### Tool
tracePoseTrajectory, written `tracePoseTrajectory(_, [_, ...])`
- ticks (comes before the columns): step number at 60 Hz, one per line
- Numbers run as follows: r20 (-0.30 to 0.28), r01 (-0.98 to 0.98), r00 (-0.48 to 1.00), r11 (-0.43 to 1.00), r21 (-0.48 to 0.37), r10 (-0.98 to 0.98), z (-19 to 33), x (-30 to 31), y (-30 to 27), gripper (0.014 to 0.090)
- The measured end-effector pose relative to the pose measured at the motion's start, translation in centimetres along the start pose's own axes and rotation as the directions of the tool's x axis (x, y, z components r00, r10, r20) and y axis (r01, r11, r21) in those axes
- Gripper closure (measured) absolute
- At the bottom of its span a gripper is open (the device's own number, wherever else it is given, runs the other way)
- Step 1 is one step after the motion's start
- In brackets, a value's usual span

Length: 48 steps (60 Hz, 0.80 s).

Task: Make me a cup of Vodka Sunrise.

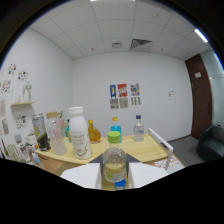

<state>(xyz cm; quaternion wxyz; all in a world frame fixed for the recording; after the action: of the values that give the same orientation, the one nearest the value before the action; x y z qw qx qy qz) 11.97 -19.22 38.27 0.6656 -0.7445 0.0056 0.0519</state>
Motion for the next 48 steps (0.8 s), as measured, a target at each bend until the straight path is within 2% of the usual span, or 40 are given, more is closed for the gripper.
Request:
tracePoseTrajectory(9, [-0.021,-0.044,0.999,0.995,-0.089,0.042,-2.0,0.5,8.4,0.0694])
tracePoseTrajectory(16, [-0.054,-0.020,0.999,0.980,-0.196,0.010,-1.9,1.4,16.6,0.0694])
tracePoseTrajectory(22, [-0.068,0.013,0.997,0.964,-0.267,-0.033,-1.5,1.9,20.8,0.0695])
tracePoseTrajectory(27, [-0.079,0.092,0.990,0.952,-0.290,-0.120,-1.2,2.6,22.2,0.0695])
tracePoseTrajectory(36, [-0.050,0.388,0.905,0.869,-0.307,-0.422,0.0,3.6,22.0,0.0696])
tracePoseTrajectory(42, [-0.016,0.613,0.762,0.730,-0.303,-0.647,0.5,3.9,21.2,0.0696])
tracePoseTrajectory(48, [0.022,0.811,0.546,0.522,-0.266,-0.837,0.9,3.4,20.3,0.0695])
